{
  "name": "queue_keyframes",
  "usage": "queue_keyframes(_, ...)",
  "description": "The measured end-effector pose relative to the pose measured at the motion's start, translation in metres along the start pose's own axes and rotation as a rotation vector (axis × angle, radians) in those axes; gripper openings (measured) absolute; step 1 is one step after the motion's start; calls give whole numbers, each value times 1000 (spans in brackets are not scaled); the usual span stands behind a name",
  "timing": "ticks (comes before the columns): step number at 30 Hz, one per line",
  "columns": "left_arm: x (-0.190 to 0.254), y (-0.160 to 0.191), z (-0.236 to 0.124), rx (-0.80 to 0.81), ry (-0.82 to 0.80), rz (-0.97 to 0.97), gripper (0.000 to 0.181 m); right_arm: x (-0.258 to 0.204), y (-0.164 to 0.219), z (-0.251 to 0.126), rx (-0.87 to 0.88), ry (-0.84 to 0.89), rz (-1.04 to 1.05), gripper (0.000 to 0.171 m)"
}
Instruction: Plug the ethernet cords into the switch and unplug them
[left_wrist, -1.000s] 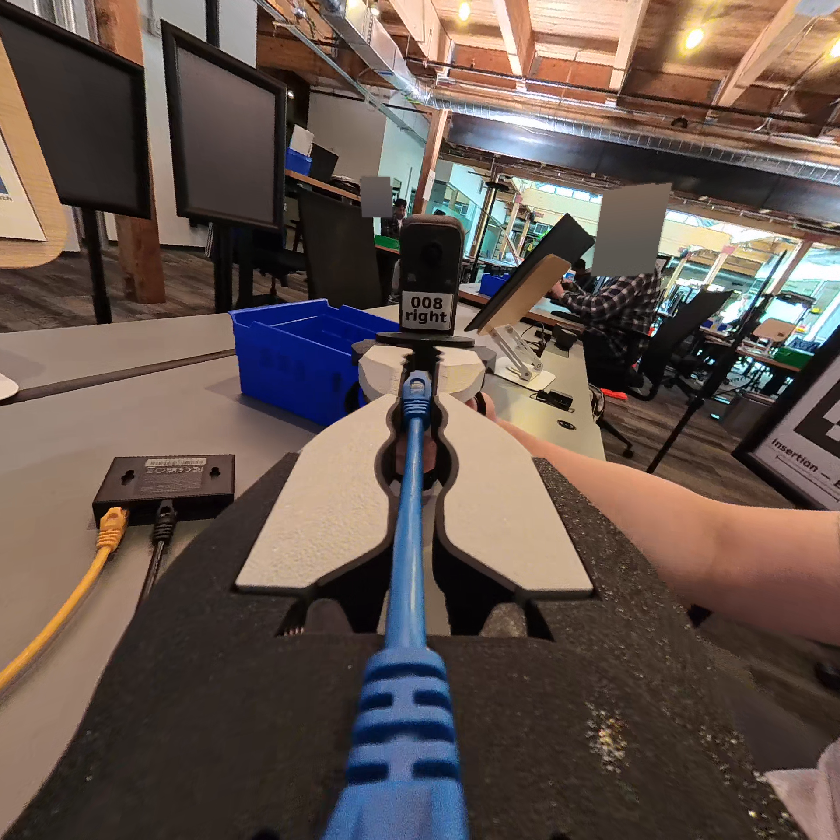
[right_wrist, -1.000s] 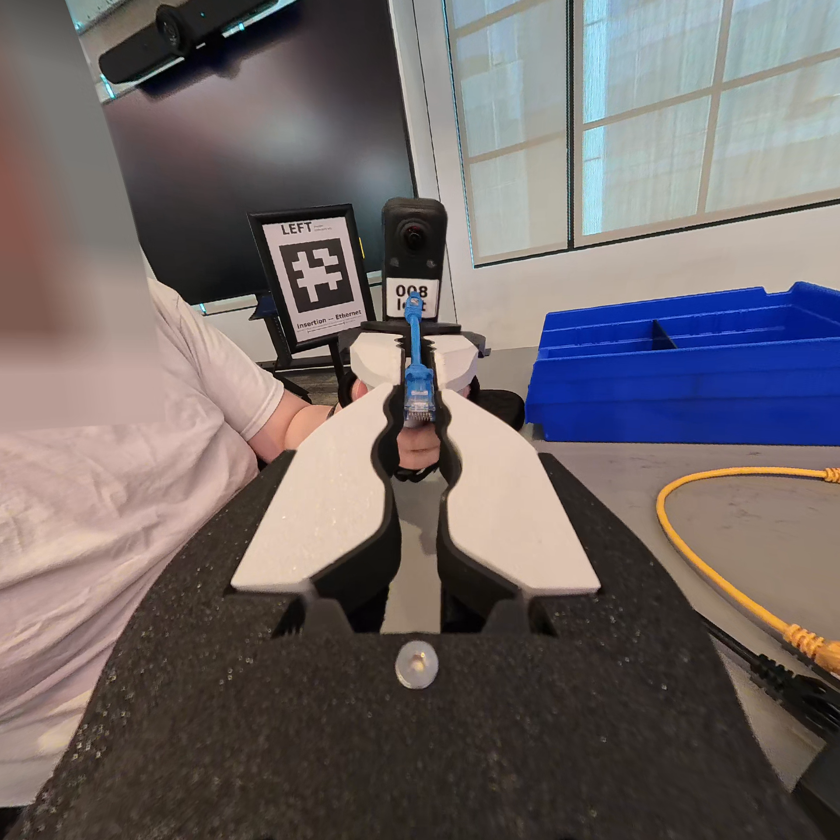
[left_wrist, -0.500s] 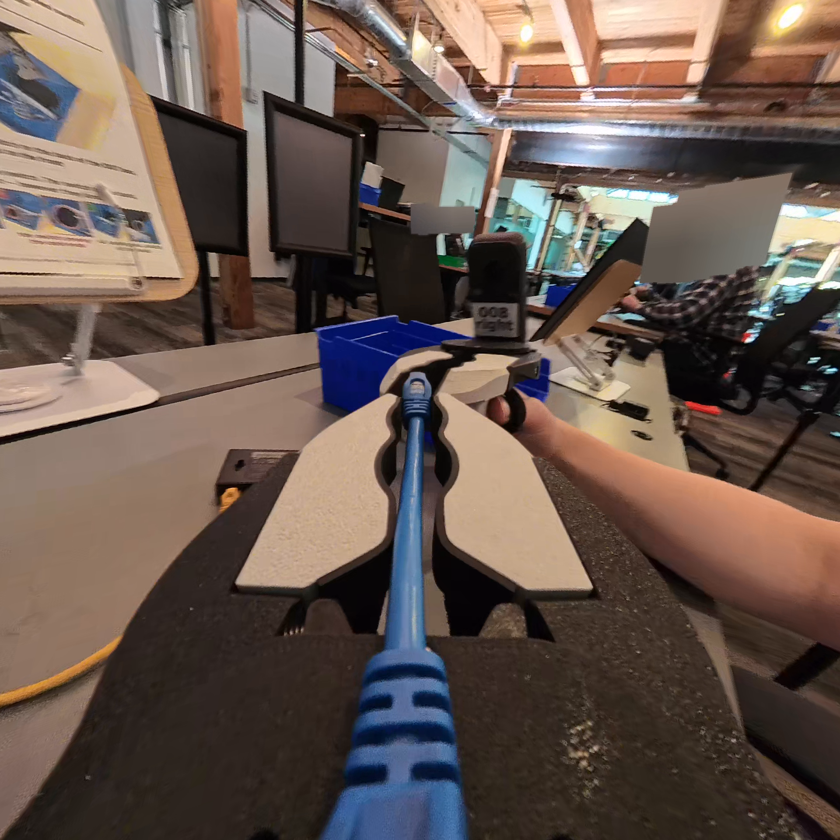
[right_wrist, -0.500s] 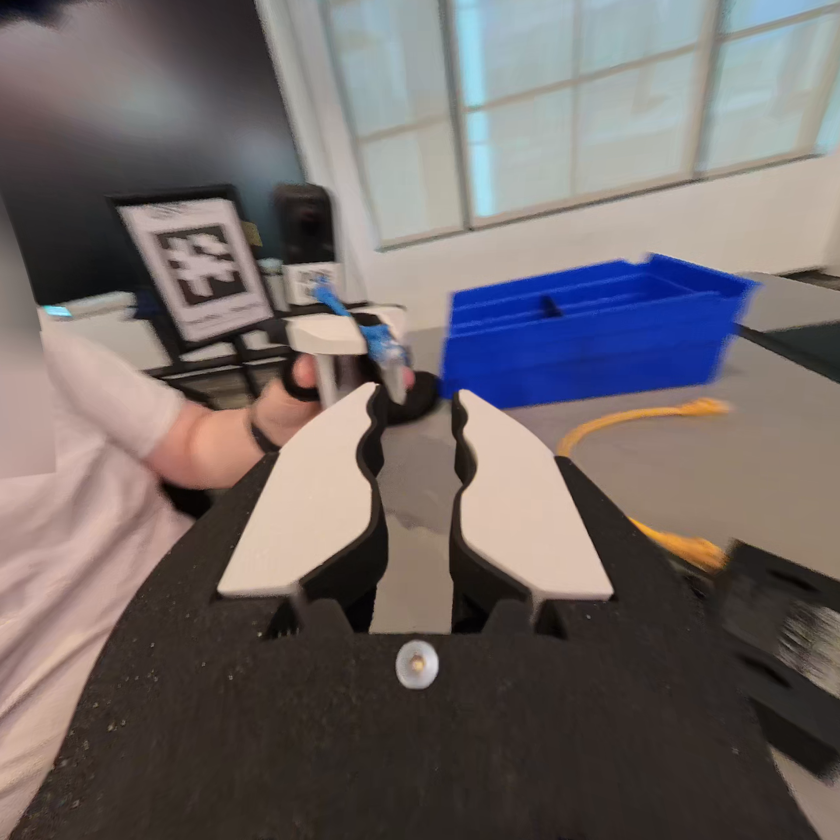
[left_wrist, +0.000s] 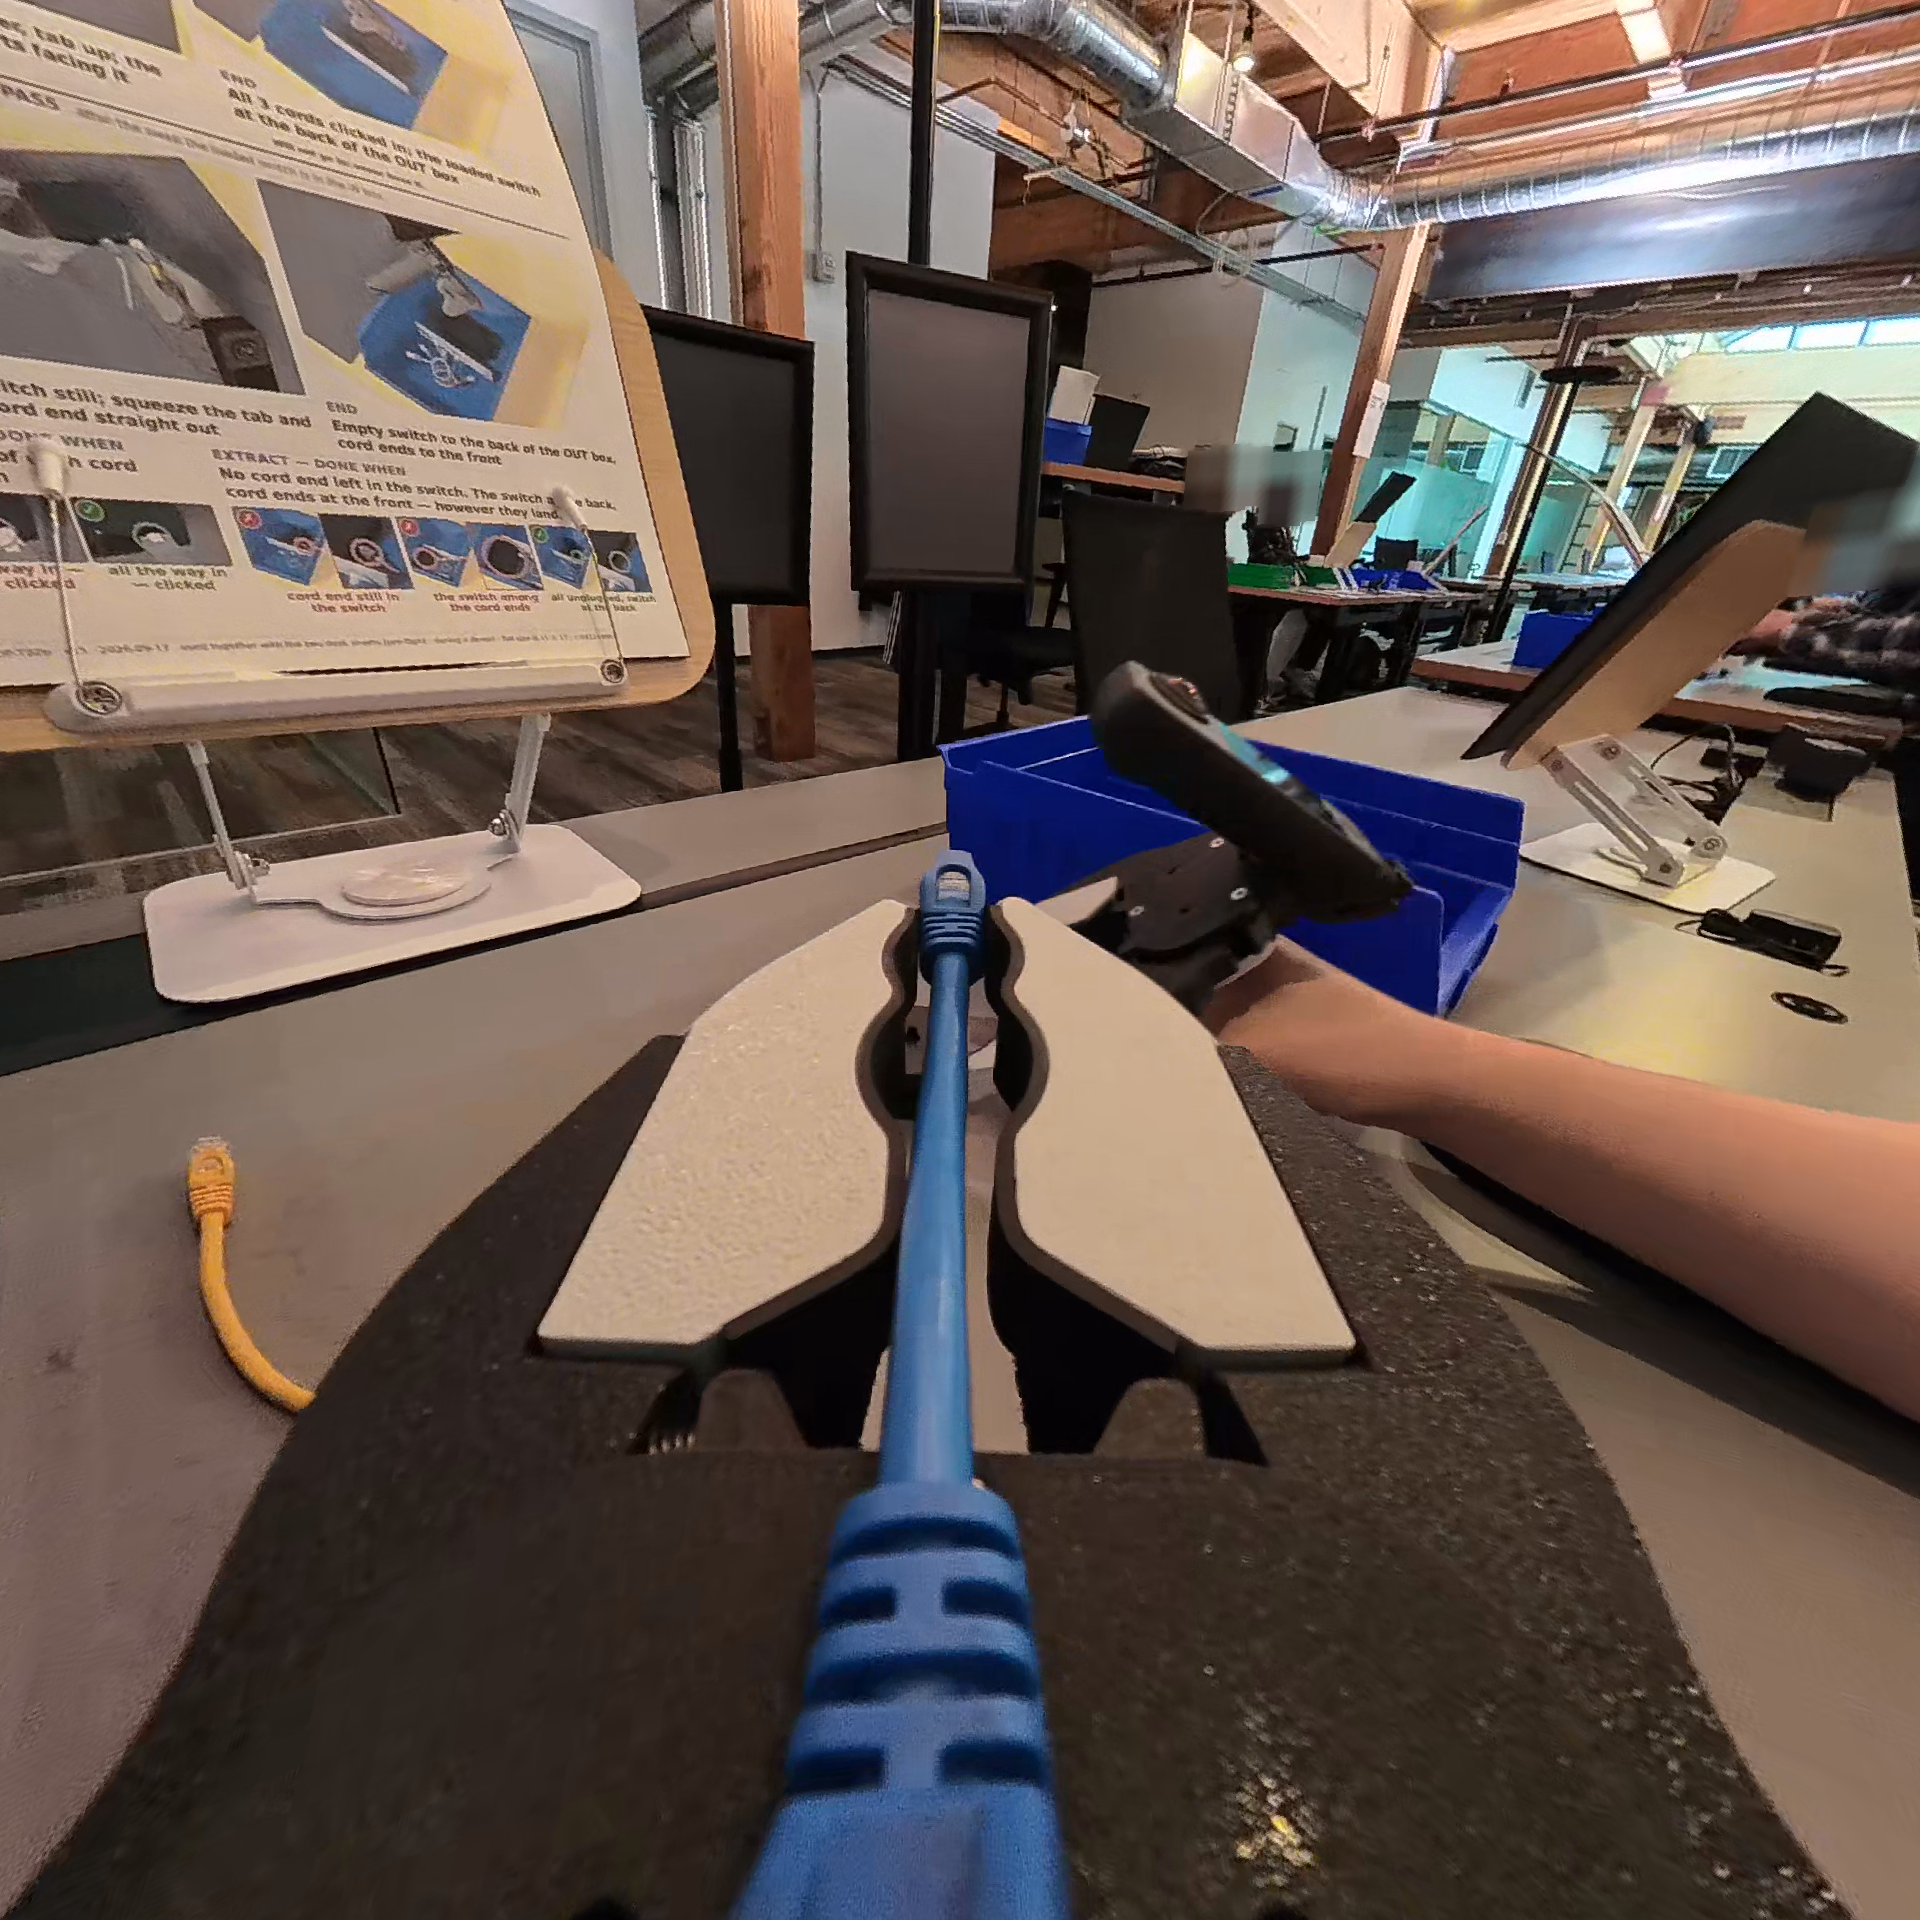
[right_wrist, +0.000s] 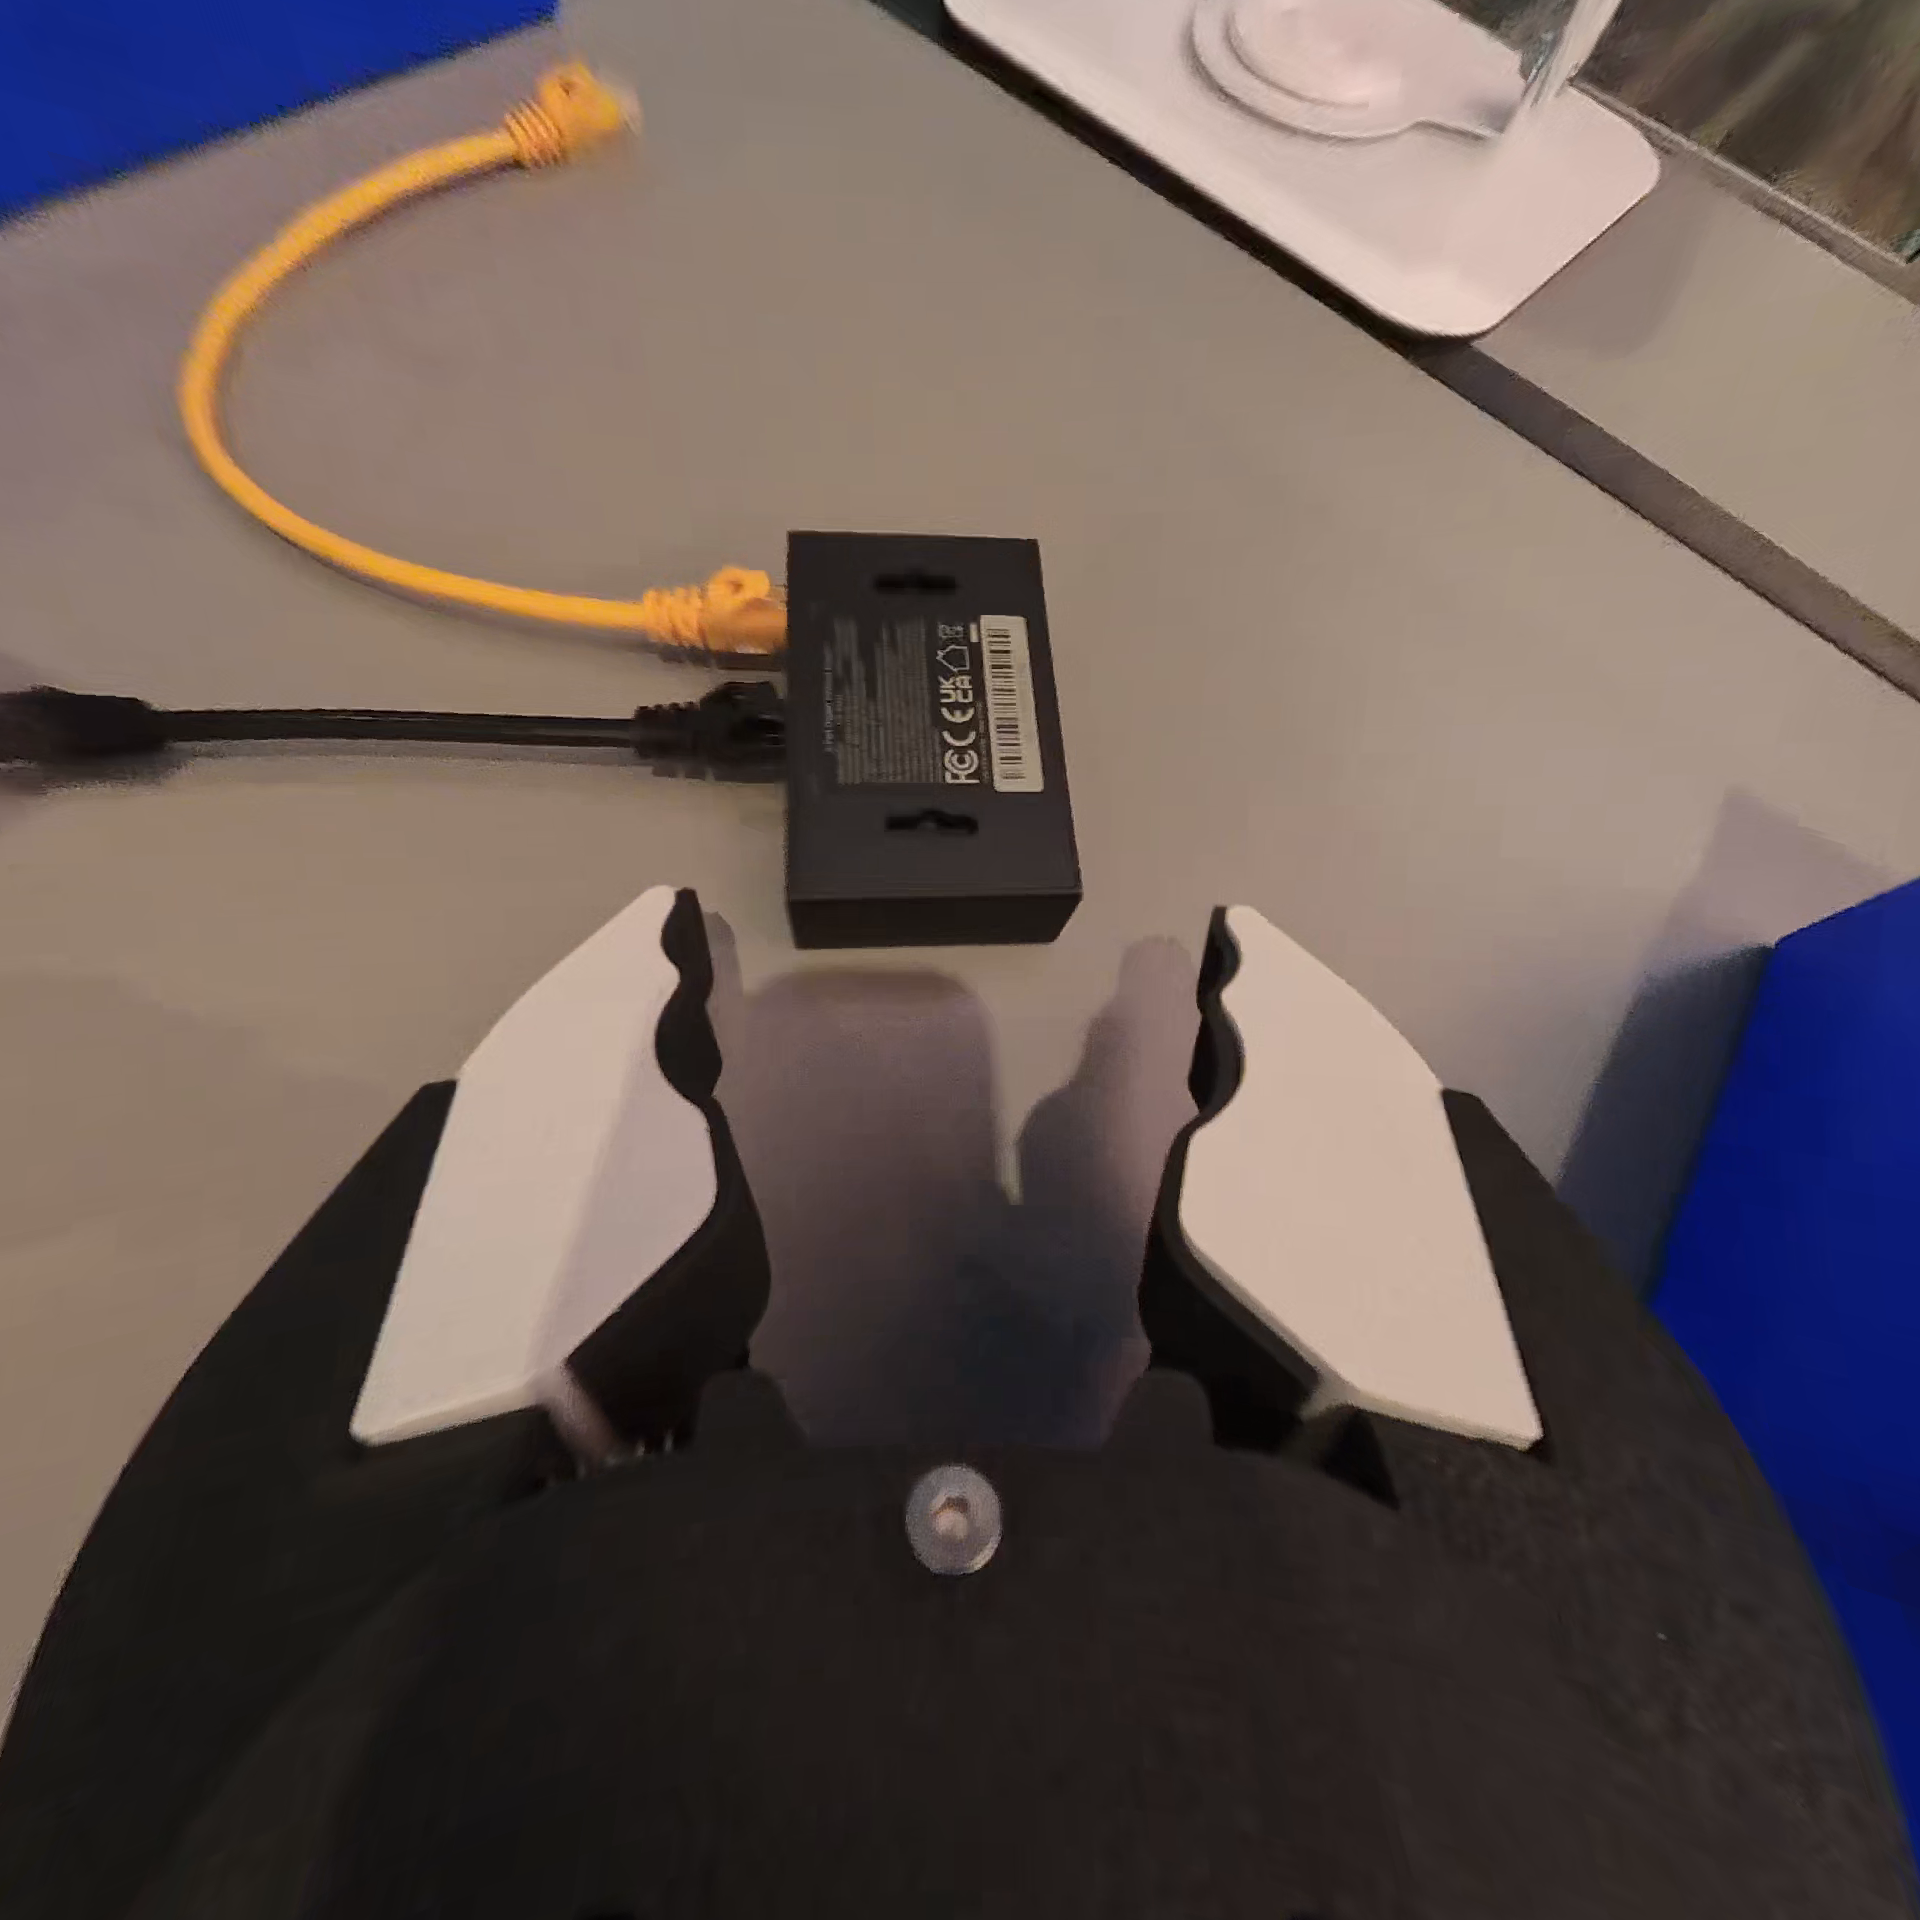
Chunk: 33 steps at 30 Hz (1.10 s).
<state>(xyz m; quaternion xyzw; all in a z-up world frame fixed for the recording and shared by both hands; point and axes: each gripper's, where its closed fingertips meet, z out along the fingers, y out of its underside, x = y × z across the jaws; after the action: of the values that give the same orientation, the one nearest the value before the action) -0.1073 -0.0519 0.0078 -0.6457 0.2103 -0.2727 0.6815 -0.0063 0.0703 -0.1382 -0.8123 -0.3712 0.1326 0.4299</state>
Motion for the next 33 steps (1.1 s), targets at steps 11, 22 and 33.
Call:
queue_keyframes(11, -7, 0, -8, 10, -6, -40, 11, -2, 2, 21, -72, -58, 18, 77)
queue_keyframes(22, -4, -1, -9, 15, 7, -51, 11, -8, 9, 21, -111, -96, 46, 81)
queue_keyframes(33, -3, 0, -9, 12, 10, -48, 11, -7, 4, 25, -99, -98, 39, 66)
